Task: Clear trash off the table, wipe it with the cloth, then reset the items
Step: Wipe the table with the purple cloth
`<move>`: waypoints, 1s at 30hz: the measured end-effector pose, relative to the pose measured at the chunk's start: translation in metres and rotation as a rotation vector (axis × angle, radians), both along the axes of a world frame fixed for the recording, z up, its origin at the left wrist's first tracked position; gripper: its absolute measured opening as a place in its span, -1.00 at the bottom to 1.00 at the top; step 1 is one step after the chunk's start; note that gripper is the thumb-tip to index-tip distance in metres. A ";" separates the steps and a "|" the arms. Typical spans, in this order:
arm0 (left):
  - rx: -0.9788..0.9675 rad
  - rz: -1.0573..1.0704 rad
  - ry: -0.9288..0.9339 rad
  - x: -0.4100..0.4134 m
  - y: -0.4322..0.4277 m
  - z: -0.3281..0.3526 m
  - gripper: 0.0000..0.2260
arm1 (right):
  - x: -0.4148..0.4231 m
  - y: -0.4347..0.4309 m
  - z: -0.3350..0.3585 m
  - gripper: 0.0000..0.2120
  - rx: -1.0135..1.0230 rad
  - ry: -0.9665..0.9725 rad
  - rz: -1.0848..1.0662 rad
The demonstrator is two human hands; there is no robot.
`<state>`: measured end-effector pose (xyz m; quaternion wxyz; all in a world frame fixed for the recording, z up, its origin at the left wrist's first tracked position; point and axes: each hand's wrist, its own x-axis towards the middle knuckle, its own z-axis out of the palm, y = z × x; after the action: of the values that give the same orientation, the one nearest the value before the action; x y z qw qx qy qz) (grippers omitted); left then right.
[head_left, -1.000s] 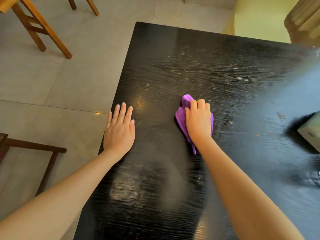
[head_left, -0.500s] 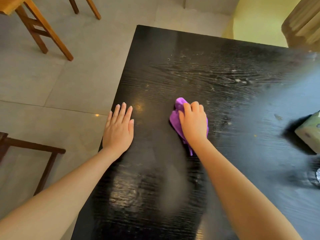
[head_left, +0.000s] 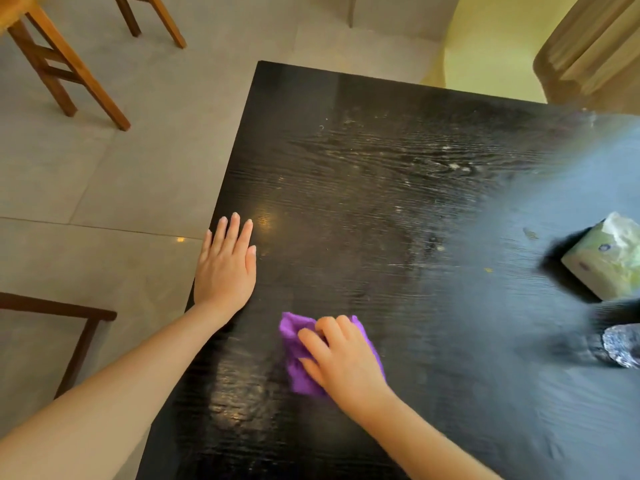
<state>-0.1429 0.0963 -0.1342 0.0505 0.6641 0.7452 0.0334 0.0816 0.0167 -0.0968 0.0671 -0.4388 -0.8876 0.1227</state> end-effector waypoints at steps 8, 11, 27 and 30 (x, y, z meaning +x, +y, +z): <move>-0.012 -0.001 0.003 -0.001 0.000 0.002 -0.52 | 0.069 0.166 -0.014 -0.72 0.197 -0.057 -0.614; -0.022 -0.001 0.003 -0.001 0.000 0.001 -0.53 | 0.049 0.164 -0.015 -0.74 0.170 -0.002 -0.735; -0.046 -0.020 -0.051 -0.002 0.001 0.006 -0.54 | -0.010 -0.026 0.018 -0.84 -0.260 0.375 -0.405; -0.079 -0.028 -0.122 -0.006 0.004 0.009 -0.54 | 0.013 0.015 0.040 -0.87 -0.417 0.826 -0.833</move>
<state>-0.1489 0.0999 -0.1256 0.1225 0.6687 0.7321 0.0436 0.0951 0.0321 -0.0566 0.3602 -0.6682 -0.5001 0.4168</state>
